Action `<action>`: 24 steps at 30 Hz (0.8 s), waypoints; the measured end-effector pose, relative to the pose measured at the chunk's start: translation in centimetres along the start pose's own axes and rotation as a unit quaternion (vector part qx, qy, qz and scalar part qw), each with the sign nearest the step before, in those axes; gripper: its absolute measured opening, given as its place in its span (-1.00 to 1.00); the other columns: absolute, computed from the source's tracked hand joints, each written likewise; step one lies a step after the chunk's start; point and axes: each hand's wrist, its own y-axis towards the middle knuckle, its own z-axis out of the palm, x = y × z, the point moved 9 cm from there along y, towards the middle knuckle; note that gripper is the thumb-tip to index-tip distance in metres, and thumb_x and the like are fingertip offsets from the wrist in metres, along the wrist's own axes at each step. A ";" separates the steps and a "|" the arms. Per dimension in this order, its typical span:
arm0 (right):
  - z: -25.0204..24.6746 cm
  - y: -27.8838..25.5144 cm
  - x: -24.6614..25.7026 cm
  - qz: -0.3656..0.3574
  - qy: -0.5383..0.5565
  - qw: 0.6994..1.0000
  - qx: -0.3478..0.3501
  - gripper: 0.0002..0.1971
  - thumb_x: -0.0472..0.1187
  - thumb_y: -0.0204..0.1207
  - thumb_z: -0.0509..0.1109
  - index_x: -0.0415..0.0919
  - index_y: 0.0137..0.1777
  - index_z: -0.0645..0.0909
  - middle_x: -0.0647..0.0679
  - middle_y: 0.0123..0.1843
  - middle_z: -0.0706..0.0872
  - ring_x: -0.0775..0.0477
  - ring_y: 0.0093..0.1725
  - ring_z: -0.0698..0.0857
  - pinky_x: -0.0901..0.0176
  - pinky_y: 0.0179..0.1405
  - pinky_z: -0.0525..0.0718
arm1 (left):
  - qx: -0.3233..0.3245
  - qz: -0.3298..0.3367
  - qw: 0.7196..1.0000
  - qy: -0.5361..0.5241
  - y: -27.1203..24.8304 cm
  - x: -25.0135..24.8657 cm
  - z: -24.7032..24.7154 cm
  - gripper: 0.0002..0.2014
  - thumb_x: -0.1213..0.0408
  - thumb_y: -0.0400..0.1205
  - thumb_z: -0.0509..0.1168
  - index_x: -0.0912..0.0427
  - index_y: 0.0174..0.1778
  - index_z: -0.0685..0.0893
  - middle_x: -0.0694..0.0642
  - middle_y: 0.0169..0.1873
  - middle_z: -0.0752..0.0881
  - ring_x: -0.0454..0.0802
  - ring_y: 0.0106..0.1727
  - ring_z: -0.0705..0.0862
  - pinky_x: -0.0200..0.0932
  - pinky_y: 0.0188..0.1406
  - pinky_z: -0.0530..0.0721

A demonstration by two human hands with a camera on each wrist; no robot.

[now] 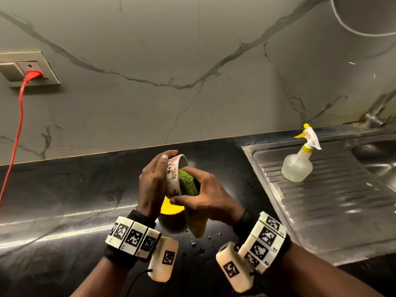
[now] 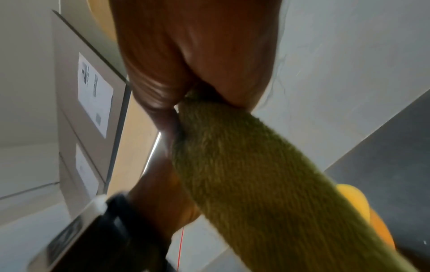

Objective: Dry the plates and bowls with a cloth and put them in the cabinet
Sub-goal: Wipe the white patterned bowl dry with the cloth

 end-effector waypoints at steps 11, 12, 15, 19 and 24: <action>-6.0 -0.1 -0.5 0.011 0.177 0.982 -0.059 -0.55 -0.32 0.38 0.52 -0.20 0.29 0.60 -0.02 0.06 0.80 0.01 0.08 0.77 0.17 0.03 0.74 | 0.133 -0.081 0.986 -0.062 -1.3 0.5 1.2 -0.14 -0.35 0.10 0.64 0.22 0.10 0.62 0.18 -0.01 0.75 0.05 0.00 0.73 -0.10 -0.18 0.74; -6.4 -0.2 -0.5 -0.005 0.142 0.985 -0.094 -0.58 -0.31 0.43 0.53 -0.19 0.29 0.60 -0.02 0.07 0.80 0.01 0.08 0.77 0.16 0.04 0.74 | 0.118 -0.076 0.988 -0.068 -1.4 0.6 1.1 -0.16 -0.33 0.08 0.66 0.22 0.05 0.61 0.16 -0.06 0.75 0.03 -0.04 0.74 -0.13 -0.22 0.74; -6.6 -1.1 0.1 -0.055 0.056 0.983 -0.164 -0.62 -0.14 0.51 0.51 -0.09 0.32 0.61 -0.01 0.22 0.76 0.04 0.19 0.74 0.07 0.16 0.74 | 0.074 -0.050 0.993 -0.077 -1.8 0.6 1.0 -0.22 -0.29 0.10 0.67 0.23 -0.04 0.56 0.13 -0.16 0.74 0.00 -0.14 0.75 -0.17 -0.29 0.73; -4.7 -2.2 2.2 -0.160 -0.123 0.960 -0.193 -0.64 -0.04 0.58 0.35 0.05 0.37 0.60 -0.05 0.65 0.34 0.17 0.55 0.43 0.41 0.40 0.50 | 0.034 -0.022 0.998 -0.053 -2.0 0.3 0.8 -0.34 -0.18 0.17 0.64 0.22 -0.12 0.53 0.04 -0.26 0.72 -0.08 -0.22 0.71 -0.21 -0.31 0.72; -3.7 -1.0 3.6 -0.215 -0.138 0.946 -0.200 -0.73 -0.17 0.60 0.36 -0.16 0.25 0.72 -0.04 0.36 0.66 0.04 0.43 0.58 -0.04 0.38 0.60 | 0.064 -0.012 0.995 -0.075 -2.9 0.0 1.8 -0.21 -0.23 0.10 0.69 0.16 0.11 0.64 0.06 -0.06 0.81 0.00 -0.02 0.78 -0.19 -0.09 0.76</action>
